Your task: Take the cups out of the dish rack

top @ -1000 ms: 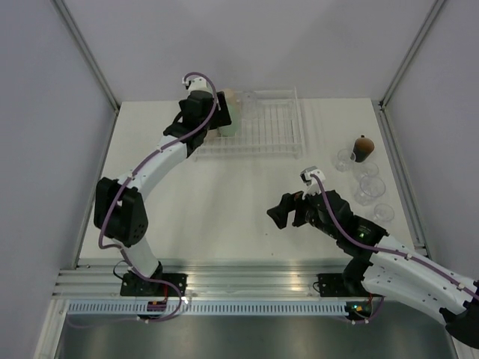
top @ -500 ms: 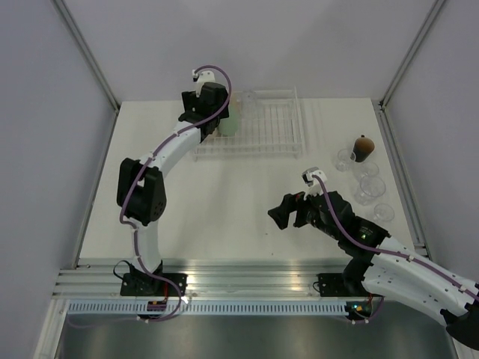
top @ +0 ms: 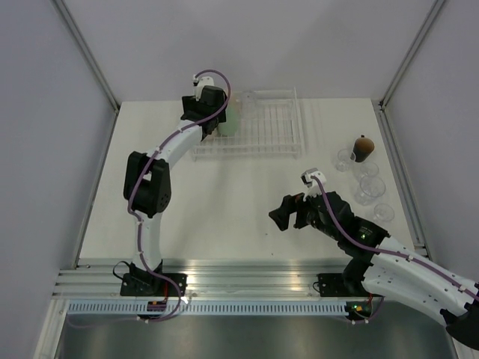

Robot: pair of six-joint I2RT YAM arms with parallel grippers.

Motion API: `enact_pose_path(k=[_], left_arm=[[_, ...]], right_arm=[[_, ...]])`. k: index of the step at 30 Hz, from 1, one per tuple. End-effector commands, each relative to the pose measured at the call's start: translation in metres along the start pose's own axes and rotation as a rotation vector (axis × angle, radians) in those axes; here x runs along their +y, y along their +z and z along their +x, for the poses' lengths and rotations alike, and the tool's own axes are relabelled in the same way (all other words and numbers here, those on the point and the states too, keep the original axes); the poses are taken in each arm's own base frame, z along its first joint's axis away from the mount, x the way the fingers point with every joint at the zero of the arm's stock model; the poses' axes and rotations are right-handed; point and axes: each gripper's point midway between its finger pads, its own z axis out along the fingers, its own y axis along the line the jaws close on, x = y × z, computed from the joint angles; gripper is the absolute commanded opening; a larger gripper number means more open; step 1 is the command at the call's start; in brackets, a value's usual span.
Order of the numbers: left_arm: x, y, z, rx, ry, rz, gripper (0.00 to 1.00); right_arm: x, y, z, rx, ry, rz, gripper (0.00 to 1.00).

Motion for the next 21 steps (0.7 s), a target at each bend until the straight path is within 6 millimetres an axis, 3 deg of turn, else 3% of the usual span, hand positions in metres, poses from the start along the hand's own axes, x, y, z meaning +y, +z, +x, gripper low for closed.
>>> enact_pose_path(k=[1, 8, 14, 18, 21], left_arm=[[0.000, 0.013, -0.020, -0.045, -0.007, 0.038, 1.00], [-0.024, 0.028, -0.007, -0.045, 0.000, 0.141, 1.00], [-0.039, 0.024, 0.008, -0.025, -0.017, 0.236, 0.93], [-0.046, 0.011, -0.007, -0.067, -0.014, 0.278, 0.84], [-0.043, 0.000, -0.019, -0.108, 0.017, 0.236, 0.86]], right_arm=[[-0.001, 0.001, -0.002, -0.004, -0.013, 0.012, 0.98], [0.003, 0.002, -0.007, 0.001, -0.023, 0.008, 0.98], [0.002, 0.004, -0.004, 0.008, -0.017, 0.008, 0.98], [0.002, 0.007, -0.002, 0.014, -0.012, 0.009, 0.98], [0.001, 0.011, 0.001, 0.025, -0.018, 0.012, 0.98]])
